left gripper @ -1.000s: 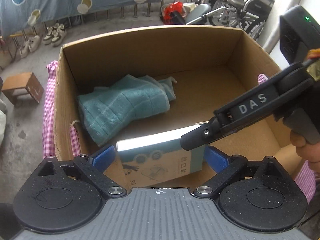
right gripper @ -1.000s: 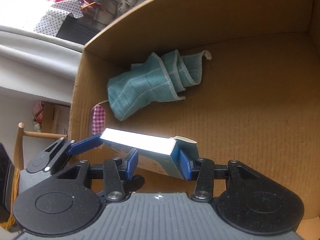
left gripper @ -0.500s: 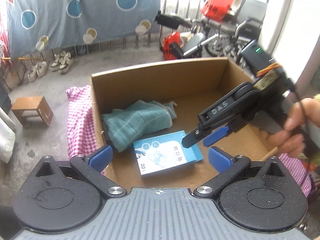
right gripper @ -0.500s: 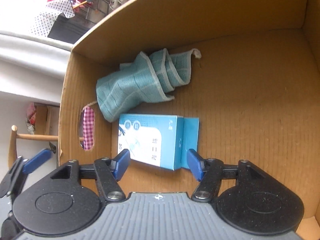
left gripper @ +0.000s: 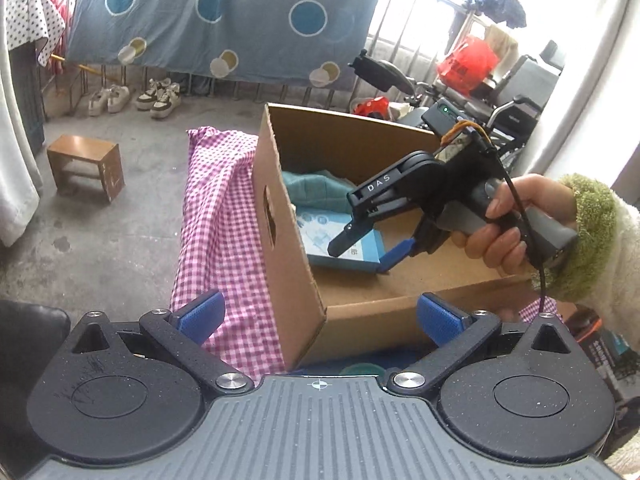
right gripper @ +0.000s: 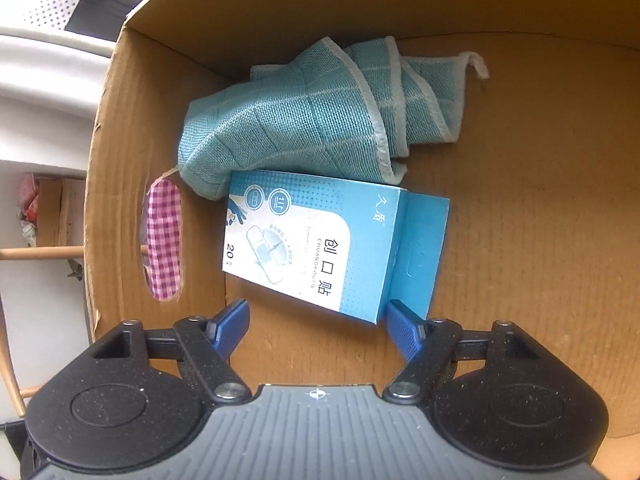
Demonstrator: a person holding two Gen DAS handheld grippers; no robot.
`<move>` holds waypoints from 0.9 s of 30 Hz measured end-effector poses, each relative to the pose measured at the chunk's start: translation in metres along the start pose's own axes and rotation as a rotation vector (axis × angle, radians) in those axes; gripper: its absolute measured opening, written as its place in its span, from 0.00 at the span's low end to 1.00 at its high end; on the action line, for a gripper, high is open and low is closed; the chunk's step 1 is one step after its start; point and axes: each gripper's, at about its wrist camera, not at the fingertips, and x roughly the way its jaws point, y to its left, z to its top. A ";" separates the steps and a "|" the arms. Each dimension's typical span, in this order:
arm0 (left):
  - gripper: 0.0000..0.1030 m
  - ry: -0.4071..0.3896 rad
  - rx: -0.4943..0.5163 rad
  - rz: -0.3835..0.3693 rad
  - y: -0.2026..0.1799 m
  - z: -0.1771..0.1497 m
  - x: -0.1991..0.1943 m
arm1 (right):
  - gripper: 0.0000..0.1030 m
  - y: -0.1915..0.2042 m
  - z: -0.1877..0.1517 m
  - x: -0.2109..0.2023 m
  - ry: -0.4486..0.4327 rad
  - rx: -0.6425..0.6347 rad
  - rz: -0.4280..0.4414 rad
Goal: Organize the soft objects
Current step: 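Set the bandage box beside the towel and open the right gripper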
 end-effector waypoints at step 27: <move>0.99 0.008 -0.041 -0.023 0.014 -0.017 -0.004 | 0.76 0.046 0.001 0.004 -0.172 -0.146 -0.182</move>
